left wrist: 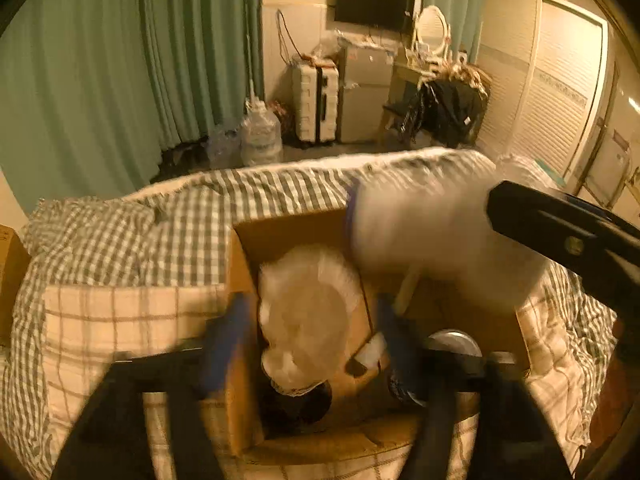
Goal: Organize objects
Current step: 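Lower the cloth and sock into the box and open both tools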
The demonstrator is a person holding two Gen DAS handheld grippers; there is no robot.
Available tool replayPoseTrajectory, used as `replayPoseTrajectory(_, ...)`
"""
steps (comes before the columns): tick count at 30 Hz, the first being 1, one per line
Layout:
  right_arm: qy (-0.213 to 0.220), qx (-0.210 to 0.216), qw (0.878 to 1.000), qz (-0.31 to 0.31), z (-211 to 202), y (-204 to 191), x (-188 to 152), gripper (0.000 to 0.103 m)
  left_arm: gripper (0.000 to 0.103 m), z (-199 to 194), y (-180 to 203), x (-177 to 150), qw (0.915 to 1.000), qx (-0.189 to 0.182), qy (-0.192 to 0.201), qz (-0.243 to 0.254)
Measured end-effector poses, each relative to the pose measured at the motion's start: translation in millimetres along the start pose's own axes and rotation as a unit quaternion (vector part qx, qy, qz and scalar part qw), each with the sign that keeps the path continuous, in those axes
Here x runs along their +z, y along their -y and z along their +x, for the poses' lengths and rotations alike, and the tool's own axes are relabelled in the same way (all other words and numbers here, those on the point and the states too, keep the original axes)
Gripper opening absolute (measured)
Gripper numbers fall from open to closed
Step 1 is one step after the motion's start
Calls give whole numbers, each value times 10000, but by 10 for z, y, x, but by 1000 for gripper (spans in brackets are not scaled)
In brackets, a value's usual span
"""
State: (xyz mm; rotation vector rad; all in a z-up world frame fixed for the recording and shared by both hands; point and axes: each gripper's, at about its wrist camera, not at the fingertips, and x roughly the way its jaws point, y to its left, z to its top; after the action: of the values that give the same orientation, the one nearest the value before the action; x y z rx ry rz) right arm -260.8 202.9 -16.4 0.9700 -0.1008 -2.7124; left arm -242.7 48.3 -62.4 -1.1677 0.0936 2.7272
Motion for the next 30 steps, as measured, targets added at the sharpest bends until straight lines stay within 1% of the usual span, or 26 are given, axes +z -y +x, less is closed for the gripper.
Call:
replayPoseTrajectory(1,96,-25,9999,58,-53,-4,10,98,87,-50,-3,8,9999,34,100,-16)
replayPoseTrajectory(3,171,-127,9997,109,-115,5,37,99,89,-128,-32,28,9999,31,149,-40)
replayPoseTrajectory(5,170,-126,9997,119,-198,22,55,99,89,-204,-57,47,9999,47,142,-34)
replayPoseTrajectory(7,213,-188,9996,83,-327,20,66,99,89,-340,-72,55,9997,143,198,16)
replayPoseTrajectory(11,269,-328,9991,-63,-700,-7,90,99,89,-674,-78,54,9990,255,354,94)
replayPoseTrajectory(16,476,-401,9978,-233,-1262,-111,102,99,90,-1194,-152,-4,9978,265,599,-98)
replayPoseTrajectory(17,511,-406,9975,-263,-1350,-134,95,99,90,-1292,-181,-37,9974,285,638,-152)
replayPoseTrajectory(19,596,-444,9967,-333,-1584,-207,65,99,94,-1468,-229,-119,9962,319,753,-290)
replayPoseTrajectory(21,656,-442,9962,-373,-1729,-258,20,99,96,-1627,-276,-231,9940,345,938,-454)
replayPoseTrajectory(23,698,-470,9956,-418,-1864,-320,-71,99,97,-1741,-341,-361,9926,287,985,-651)
replayPoseTrajectory(26,710,-491,9953,-429,-1942,-394,-242,99,98,-1793,-419,-528,9910,325,968,-867)
replayPoseTrajectory(30,595,-491,9963,-379,-1846,-435,-519,99,98,-1813,-501,-811,9874,497,1019,-1106)
